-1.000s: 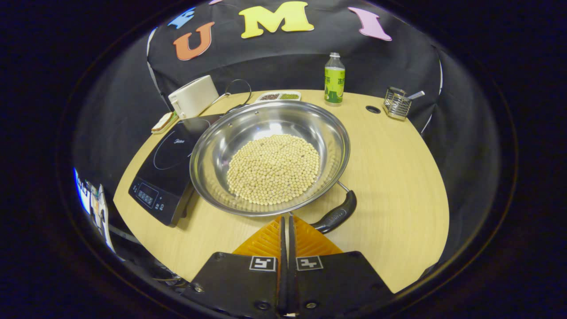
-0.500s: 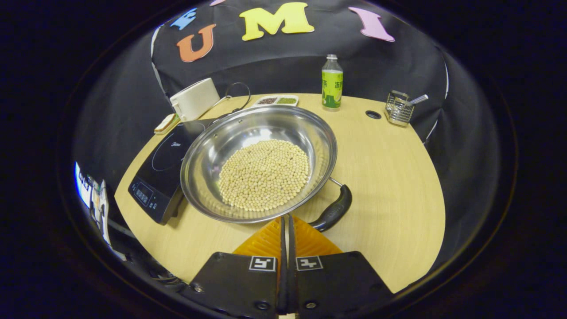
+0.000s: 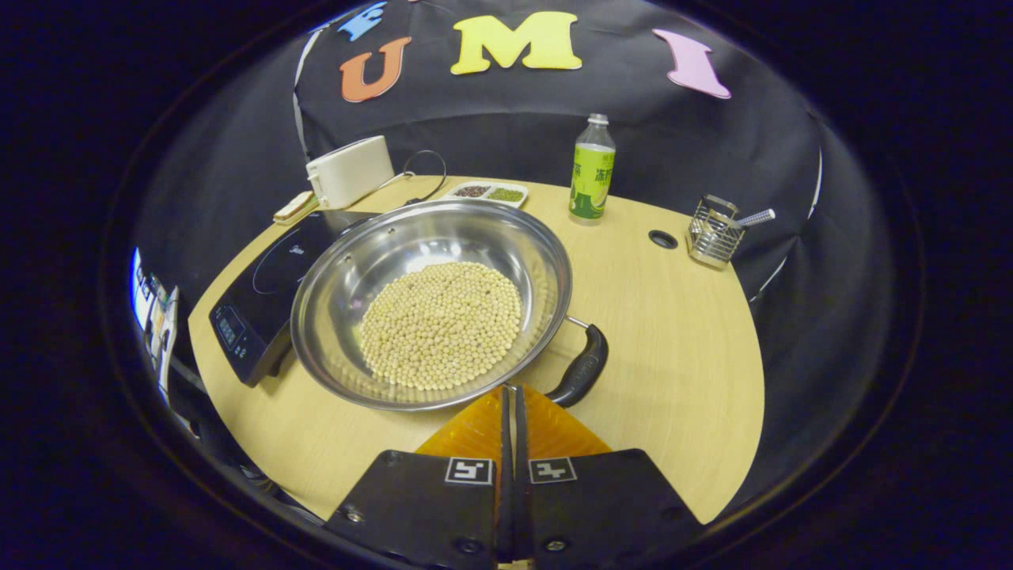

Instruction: First push the handle of the pot to place it horizontally, then grasp the pot with both hands and set it on the induction cooktop.

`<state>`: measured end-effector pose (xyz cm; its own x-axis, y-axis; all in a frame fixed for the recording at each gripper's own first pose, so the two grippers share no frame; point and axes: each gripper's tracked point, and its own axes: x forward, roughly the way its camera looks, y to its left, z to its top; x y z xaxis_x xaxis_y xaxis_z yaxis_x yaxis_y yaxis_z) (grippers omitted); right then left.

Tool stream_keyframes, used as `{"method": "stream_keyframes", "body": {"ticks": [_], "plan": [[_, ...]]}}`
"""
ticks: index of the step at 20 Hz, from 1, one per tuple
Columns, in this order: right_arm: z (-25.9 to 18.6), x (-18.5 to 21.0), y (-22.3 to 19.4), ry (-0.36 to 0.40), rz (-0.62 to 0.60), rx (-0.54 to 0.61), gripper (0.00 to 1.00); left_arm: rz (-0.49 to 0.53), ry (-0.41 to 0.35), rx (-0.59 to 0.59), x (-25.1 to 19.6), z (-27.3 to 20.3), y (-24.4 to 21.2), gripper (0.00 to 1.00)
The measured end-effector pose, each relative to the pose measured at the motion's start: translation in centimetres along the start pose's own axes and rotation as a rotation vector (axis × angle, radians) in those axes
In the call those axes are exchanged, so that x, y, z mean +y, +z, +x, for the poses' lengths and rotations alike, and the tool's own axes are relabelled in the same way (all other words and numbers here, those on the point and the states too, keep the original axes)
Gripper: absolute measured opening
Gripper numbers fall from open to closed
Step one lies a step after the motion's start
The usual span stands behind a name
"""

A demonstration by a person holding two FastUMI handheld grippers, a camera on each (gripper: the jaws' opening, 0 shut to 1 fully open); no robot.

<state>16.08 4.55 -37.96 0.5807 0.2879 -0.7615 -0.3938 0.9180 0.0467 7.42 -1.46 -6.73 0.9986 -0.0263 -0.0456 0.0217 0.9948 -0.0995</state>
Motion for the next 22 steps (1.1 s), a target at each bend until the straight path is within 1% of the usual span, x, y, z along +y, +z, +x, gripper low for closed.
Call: {"method": "stream_keyframes", "body": {"ticks": [2, 3, 4, 5, 6, 7, 8, 11, 14, 15, 16, 19, 20, 21, 22], "plan": [[0.3, -0.7, 0.5, -0.002, -0.001, -0.007, 0.04, -0.001, -0.005, 0.030, -0.1, 0.8, -0.9, 0.96], [0.6, -1.0, 0.8, -0.003, 0.002, -0.012, 0.01, -0.004, -0.007, 0.047, -0.1, 1.1, -1.5, 0.96], [0.8, -1.3, 1.0, -0.008, 0.004, -0.019, 0.04, -0.007, -0.008, 0.063, 0.0, 1.6, -2.2, 0.95], [0.9, -1.6, 1.2, -0.016, 0.008, -0.024, 0.04, -0.009, -0.009, 0.084, -0.1, 2.2, -3.0, 0.95], [1.1, -1.8, 1.4, -0.022, 0.009, -0.030, 0.01, -0.013, -0.010, 0.099, -0.2, 2.6, -3.6, 0.96], [1.1, -2.0, 1.4, -0.027, 0.006, -0.038, 0.07, -0.020, -0.018, 0.112, -0.4, 3.2, -4.1, 0.95], [1.2, -2.1, 1.7, -0.031, 0.003, -0.051, 0.04, -0.031, -0.030, 0.129, -0.9, 3.8, -4.8, 0.96], [1.5, -2.6, 2.5, -0.030, 0.004, -0.097, 0.04, -0.054, -0.063, 0.205, -2.1, 5.7, -7.8, 0.96], [1.3, -2.7, 2.7, -0.033, 0.018, -0.107, 0.04, -0.053, -0.090, 0.272, -3.2, 7.7, -10.4, 0.96], [1.1, -3.0, 3.1, -0.046, 0.022, -0.127, 0.01, -0.055, -0.100, 0.292, -3.5, 8.3, -11.2, 0.96], [0.6, -3.1, 3.6, -0.056, 0.027, -0.157, 0.04, -0.057, -0.109, 0.306, -3.8, 8.8, -11.9, 0.96], [-1.3, -2.8, 5.6, -0.072, 0.040, -0.270, 0.04, -0.085, -0.132, 0.360, -4.5, 10.5, -14.4, 0.96], [-1.8, -2.8, 6.1, -0.081, 0.051, -0.303, 0.07, -0.090, -0.136, 0.379, -4.5, 10.9, -15.0, 0.95], [-2.1, -3.2, 6.4, -0.108, 0.070, -0.325, 0.12, -0.090, -0.136, 0.392, -4.5, 11.4, -15.6, 0.95], [-2.6, -3.5, 6.7, -0.132, 0.086, -0.346, 0.36, -0.084, -0.134, 0.404, -4.5, 12.0, -16.2, 0.95]]}}
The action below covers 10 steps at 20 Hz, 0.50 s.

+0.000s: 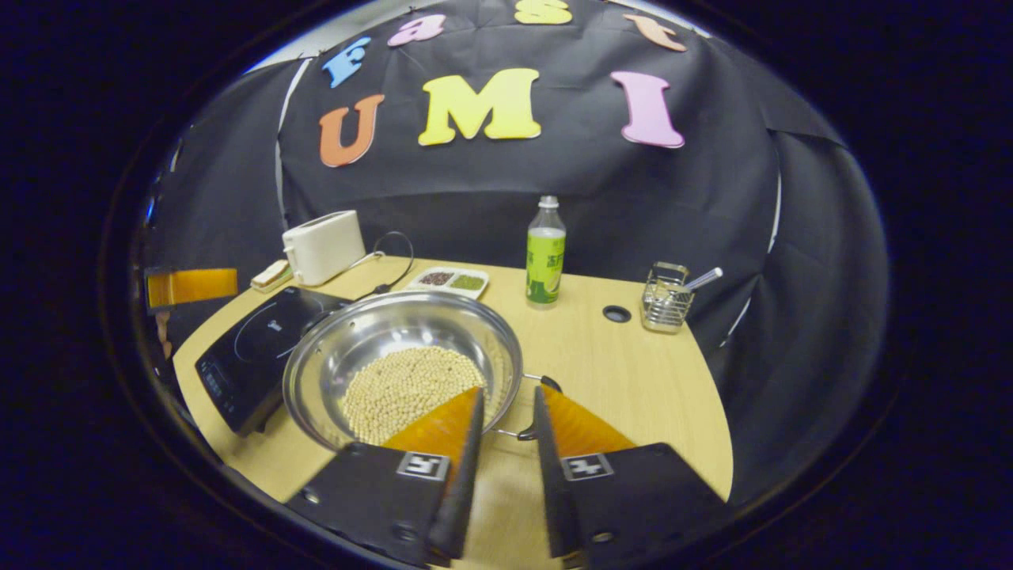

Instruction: First push the handle of the pot to place it horizontally, then grasp the pot with both hands and set it on the induction cooktop.

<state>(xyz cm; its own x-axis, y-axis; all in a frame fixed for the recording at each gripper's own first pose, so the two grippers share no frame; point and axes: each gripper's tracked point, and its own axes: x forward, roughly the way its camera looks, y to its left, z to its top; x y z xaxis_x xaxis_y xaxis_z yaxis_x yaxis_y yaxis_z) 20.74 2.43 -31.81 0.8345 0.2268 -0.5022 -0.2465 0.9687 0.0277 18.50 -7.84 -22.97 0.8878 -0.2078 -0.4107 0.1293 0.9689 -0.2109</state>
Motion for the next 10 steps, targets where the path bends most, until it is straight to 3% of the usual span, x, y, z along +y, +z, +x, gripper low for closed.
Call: {"method": "stream_keyframes", "body": {"ticks": [3, 10], "plan": [[0.5, 0.1, -0.2, -0.033, 0.029, 0.013, 1.00, 0.018, -0.003, 0.034, 0.0, 2.1, -1.0, 0.95], [3.5, -1.7, -2.3, -0.183, 0.085, 0.112, 1.00, 0.082, -0.024, 0.114, -1.0, 6.5, -3.3, 0.95]]}}
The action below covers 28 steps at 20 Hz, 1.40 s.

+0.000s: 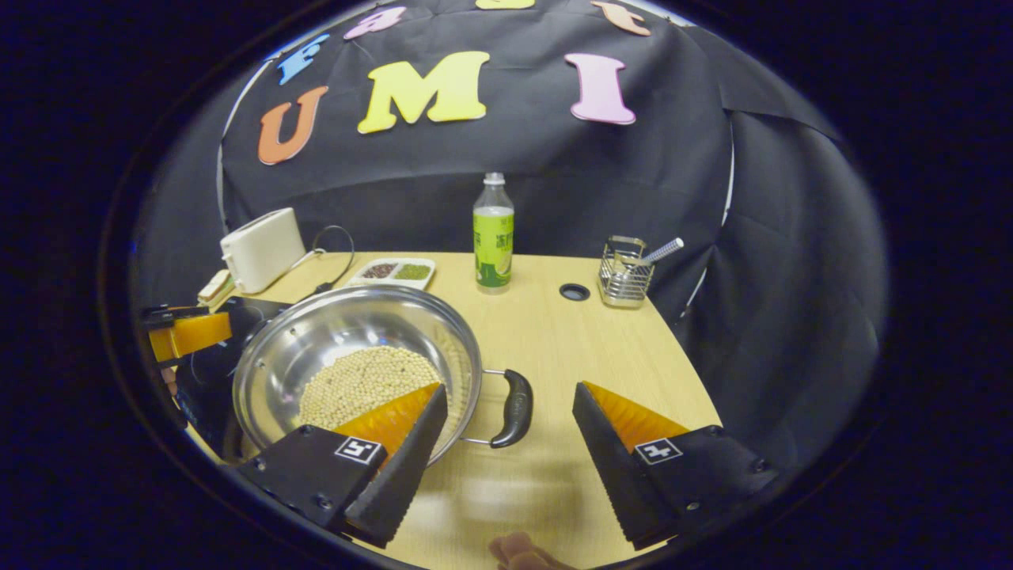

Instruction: First push the handle of the pot to place it horizontally, then grasp the pot with both hands and set it on the induction cooktop.

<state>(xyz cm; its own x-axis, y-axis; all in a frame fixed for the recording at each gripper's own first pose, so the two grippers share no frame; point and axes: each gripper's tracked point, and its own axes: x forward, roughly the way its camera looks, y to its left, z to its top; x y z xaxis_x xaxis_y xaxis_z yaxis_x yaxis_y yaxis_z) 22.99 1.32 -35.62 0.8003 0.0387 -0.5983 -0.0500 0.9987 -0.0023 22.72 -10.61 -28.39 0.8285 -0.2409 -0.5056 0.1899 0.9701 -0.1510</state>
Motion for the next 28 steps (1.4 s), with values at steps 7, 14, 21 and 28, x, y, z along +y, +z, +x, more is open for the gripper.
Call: {"method": "stream_keyframes", "body": {"ticks": [7, 14, 21, 28], "plan": [[3.4, 1.0, -0.9, -0.014, -0.007, 0.045, 1.00, -0.016, -0.009, 0.070, -0.7, 4.3, -1.2, 0.95], [4.3, 1.0, -2.1, 0.009, 0.004, 0.078, 0.96, -0.071, -0.004, 0.132, -0.6, 5.8, -3.1, 0.93], [4.5, 1.4, -2.1, -0.001, 0.039, 0.078, 0.75, -0.102, -0.015, 0.106, 0.7, 5.6, -3.2, 0.65], [4.4, 1.3, -2.0, 0.004, 0.078, 0.061, 0.70, -0.090, -0.039, 0.102, 0.6, 5.7, -3.4, 0.56]]}}
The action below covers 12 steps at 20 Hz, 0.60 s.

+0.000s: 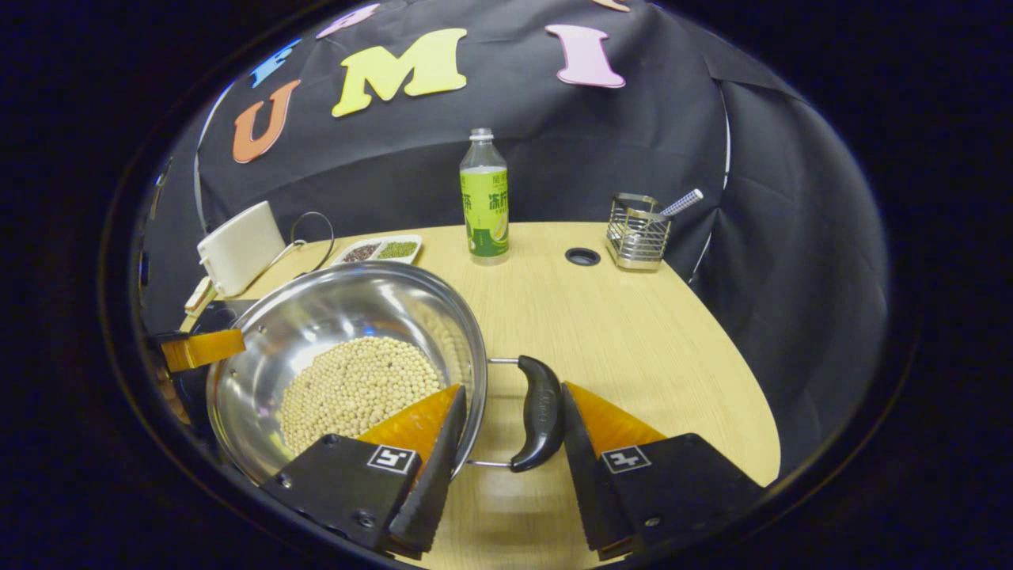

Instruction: First push the handle of the pot to place it horizontally, then grasp the pot with both hands and set it on the induction cooktop.

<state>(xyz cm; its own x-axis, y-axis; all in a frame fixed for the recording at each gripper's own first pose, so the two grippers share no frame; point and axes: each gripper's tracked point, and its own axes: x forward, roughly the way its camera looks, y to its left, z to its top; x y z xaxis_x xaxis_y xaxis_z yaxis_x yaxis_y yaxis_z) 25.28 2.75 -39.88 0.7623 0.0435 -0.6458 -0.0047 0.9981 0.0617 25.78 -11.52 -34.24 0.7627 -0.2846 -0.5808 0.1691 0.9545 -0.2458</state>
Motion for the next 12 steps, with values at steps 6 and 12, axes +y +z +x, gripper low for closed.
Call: {"method": "stream_keyframes", "body": {"ticks": [6, 12], "plan": [[-0.7, 0.2, -0.3, -0.016, 0.034, 0.071, 0.63, 0.043, 0.028, 0.040, 0.2, -0.8, -0.4, 0.54], [-4.1, 0.6, -0.5, 0.013, 0.052, 0.102, 0.60, 0.019, 0.036, 0.066, 0.4, -3.9, -1.0, 0.54]]}}
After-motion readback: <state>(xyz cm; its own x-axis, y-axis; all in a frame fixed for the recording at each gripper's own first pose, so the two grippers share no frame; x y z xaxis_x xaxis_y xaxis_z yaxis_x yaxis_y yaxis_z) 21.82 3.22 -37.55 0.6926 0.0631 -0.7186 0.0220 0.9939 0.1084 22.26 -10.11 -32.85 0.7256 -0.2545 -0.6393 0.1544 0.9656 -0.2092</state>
